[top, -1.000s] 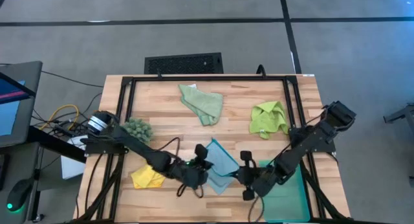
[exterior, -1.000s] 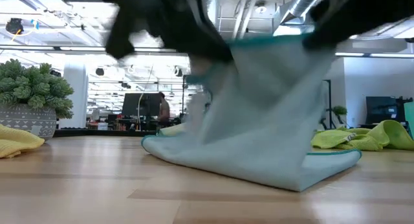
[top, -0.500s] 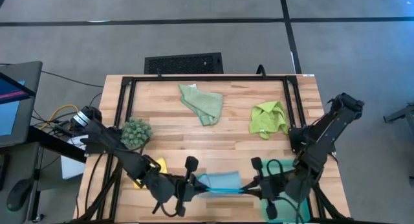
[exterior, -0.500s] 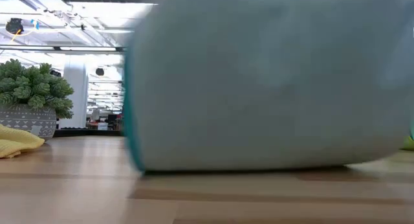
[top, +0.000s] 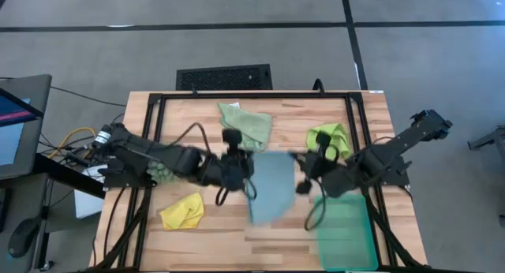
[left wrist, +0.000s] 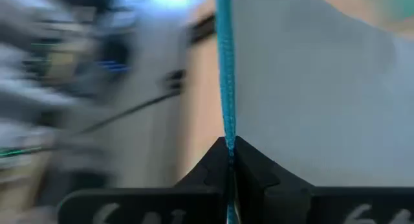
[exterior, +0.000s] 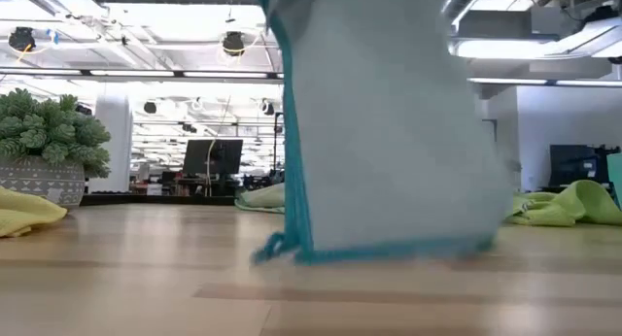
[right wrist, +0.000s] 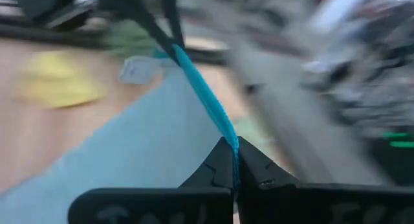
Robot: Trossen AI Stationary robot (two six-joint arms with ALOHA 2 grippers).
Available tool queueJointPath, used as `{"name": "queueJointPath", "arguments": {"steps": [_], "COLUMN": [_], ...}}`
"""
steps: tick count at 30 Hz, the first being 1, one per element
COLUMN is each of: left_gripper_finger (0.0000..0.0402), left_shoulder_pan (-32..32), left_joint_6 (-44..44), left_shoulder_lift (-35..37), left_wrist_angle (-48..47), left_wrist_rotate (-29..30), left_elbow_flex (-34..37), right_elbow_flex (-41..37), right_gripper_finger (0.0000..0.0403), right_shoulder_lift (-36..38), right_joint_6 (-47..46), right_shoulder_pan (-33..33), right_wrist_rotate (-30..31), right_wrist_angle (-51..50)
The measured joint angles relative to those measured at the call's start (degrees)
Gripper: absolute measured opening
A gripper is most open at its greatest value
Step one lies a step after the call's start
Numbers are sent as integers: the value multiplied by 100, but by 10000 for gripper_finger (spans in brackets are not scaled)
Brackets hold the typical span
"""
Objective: Fold microfiber towels
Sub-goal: Fold the blue microfiber cloth
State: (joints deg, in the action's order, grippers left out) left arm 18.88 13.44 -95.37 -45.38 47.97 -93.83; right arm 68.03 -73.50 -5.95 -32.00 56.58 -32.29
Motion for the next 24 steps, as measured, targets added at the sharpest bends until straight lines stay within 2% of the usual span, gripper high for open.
{"name": "queueJointPath", "arguments": {"steps": [2, 3, 5, 11, 14, 19, 22, 24], "left_gripper_finger": [0, 0, 0, 0, 0, 0, 0, 0], "left_shoulder_pan": [-116, -130, -137, 66, 204, 698, 1132, 1398], "left_joint_6": [510, 694, 855, 291, -499, -1476, -1750, -1915], "left_shoulder_lift": [0, 0, 1, -48, -173, -539, -836, -1087], "left_wrist_angle": [24, 28, -33, -762, -782, 416, 1260, 1585], "left_wrist_rotate": [668, 818, 731, -1201, -1745, -2367, -2802, -2852], "left_elbow_flex": [-229, -360, -535, -325, 232, 1338, 1674, 1723], "right_elbow_flex": [45, 51, 59, -181, -559, -819, -836, -817], "right_gripper_finger": [13, 12, 13, 11, 10, 17, 17, 16], "right_shoulder_lift": [34, 45, 51, -358, -821, -1897, -2434, -2755], "right_joint_6": [471, 676, 857, -112, -650, -1556, -1745, -1758], "right_shoulder_pan": [137, 164, 149, -181, -289, -679, -987, -1130], "right_wrist_rotate": [415, 513, 509, -496, -938, -1646, -2018, -2371], "right_wrist_angle": [221, 362, 507, 124, 415, 983, 1467, 1944]}}
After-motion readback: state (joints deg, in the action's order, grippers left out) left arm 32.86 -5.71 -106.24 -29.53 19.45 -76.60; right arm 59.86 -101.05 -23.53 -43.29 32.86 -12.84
